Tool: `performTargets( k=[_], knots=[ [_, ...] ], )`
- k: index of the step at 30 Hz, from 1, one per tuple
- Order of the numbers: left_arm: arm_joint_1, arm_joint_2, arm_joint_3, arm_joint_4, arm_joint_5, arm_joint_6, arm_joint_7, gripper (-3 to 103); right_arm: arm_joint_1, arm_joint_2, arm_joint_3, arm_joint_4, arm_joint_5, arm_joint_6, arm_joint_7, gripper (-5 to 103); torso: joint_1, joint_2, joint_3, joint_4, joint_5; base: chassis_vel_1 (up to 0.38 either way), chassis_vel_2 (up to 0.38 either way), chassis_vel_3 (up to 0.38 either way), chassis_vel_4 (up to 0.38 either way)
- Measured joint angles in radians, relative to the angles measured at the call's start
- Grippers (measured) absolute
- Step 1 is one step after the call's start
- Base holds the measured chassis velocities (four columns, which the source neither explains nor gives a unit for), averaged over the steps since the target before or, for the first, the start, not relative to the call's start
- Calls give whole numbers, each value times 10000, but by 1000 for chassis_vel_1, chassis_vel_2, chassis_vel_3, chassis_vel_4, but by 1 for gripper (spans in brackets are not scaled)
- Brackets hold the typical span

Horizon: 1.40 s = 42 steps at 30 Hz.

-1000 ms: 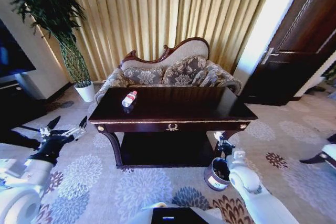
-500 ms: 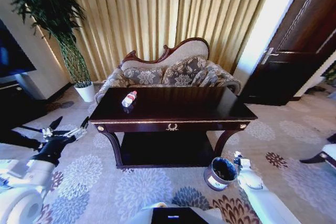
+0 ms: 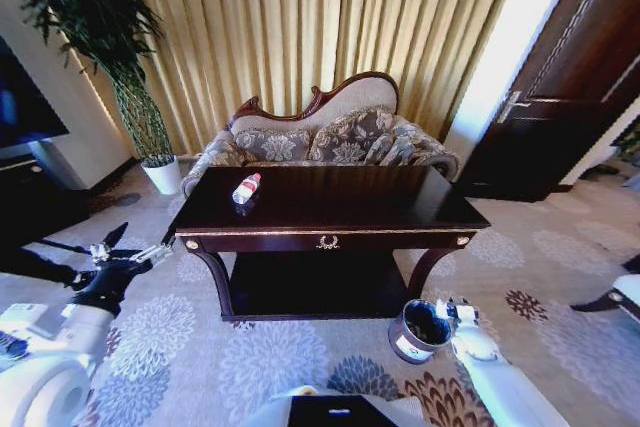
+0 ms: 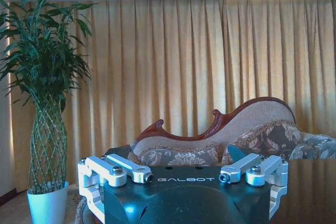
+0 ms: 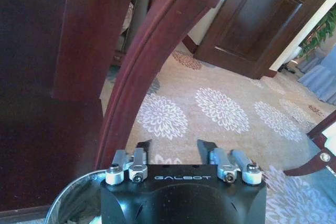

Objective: Move to the front of the table and place the trash on the table into the trash bin.

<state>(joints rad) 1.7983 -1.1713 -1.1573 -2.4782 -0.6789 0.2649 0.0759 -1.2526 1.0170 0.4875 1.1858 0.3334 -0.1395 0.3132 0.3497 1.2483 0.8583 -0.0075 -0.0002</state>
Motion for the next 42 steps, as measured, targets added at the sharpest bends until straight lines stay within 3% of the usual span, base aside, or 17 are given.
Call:
performTargets(
  k=[2, 6, 8, 12, 23, 27, 30, 35, 41, 42],
  knots=[
    [-6, 7, -12, 2, -3, 0, 0, 100, -1, 8, -1, 21, 0, 3, 1, 52, 0, 0, 0, 0, 0, 0, 0, 0, 0],
    [1, -18, -20, 47, -10, -8, 1, 100, -29, 35, -1, 99, 17, 5, 5, 74, 0, 1, 0, 0, 0, 0, 0, 0, 0],
    [4, -26, -19, 55, -10, -11, 5, 100, -38, 38, 0, 109, 21, 5, 5, 74, 0, 1, 0, 0, 0, 0, 0, 0, 0],
    [6, -41, -20, 75, -15, -27, 17, 100, -68, 61, 32, 131, 41, 5, 8, 95, 0, 0, 0, -1, 0, 0, 0, 0, 0],
    [-60, -45, -35, 40, -43, -30, 16, 100, -285, 19, 173, 696, 395, 5, -240, 100, 0, 0, 0, 0, 2, 0, 0, 0, 0],
    [-87, -100, 18, 39, -47, -30, 16, 100, -665, -53, 513, 2154, 1167, 3, -662, 100, -1, 0, 0, 0, 1, 0, 0, 0, 0],
    [-114, -87, 21, 1, -83, -30, 9, 100, -1490, -91, 1263, 5408, 2026, -44, -921, 100, 0, 0, 0, 3, -3, 0, 0, 0, 0],
    [-111, -33, -104, -13, -211, -31, -4, 100, -2364, -20, 1796, 7856, 2262, -480, -917, 100, -1, 2, -1, 0, -4, 0, 0, 0, 0],
    [-103, -38, -145, -14, -255, -99, -19, 100, -3028, 113, 2004, 9555, 2249, -705, -844, 100, -1, 2, -1, -4, -1, 0, 0, 0, 0],
    [-101, -66, -142, -15, -260, -195, -80, 100, -3159, 196, 1936, 10410, 2218, -910, -567, 100, -1, 3, -1, -3, -2, 0, 0, 0, 0]
  ],
)
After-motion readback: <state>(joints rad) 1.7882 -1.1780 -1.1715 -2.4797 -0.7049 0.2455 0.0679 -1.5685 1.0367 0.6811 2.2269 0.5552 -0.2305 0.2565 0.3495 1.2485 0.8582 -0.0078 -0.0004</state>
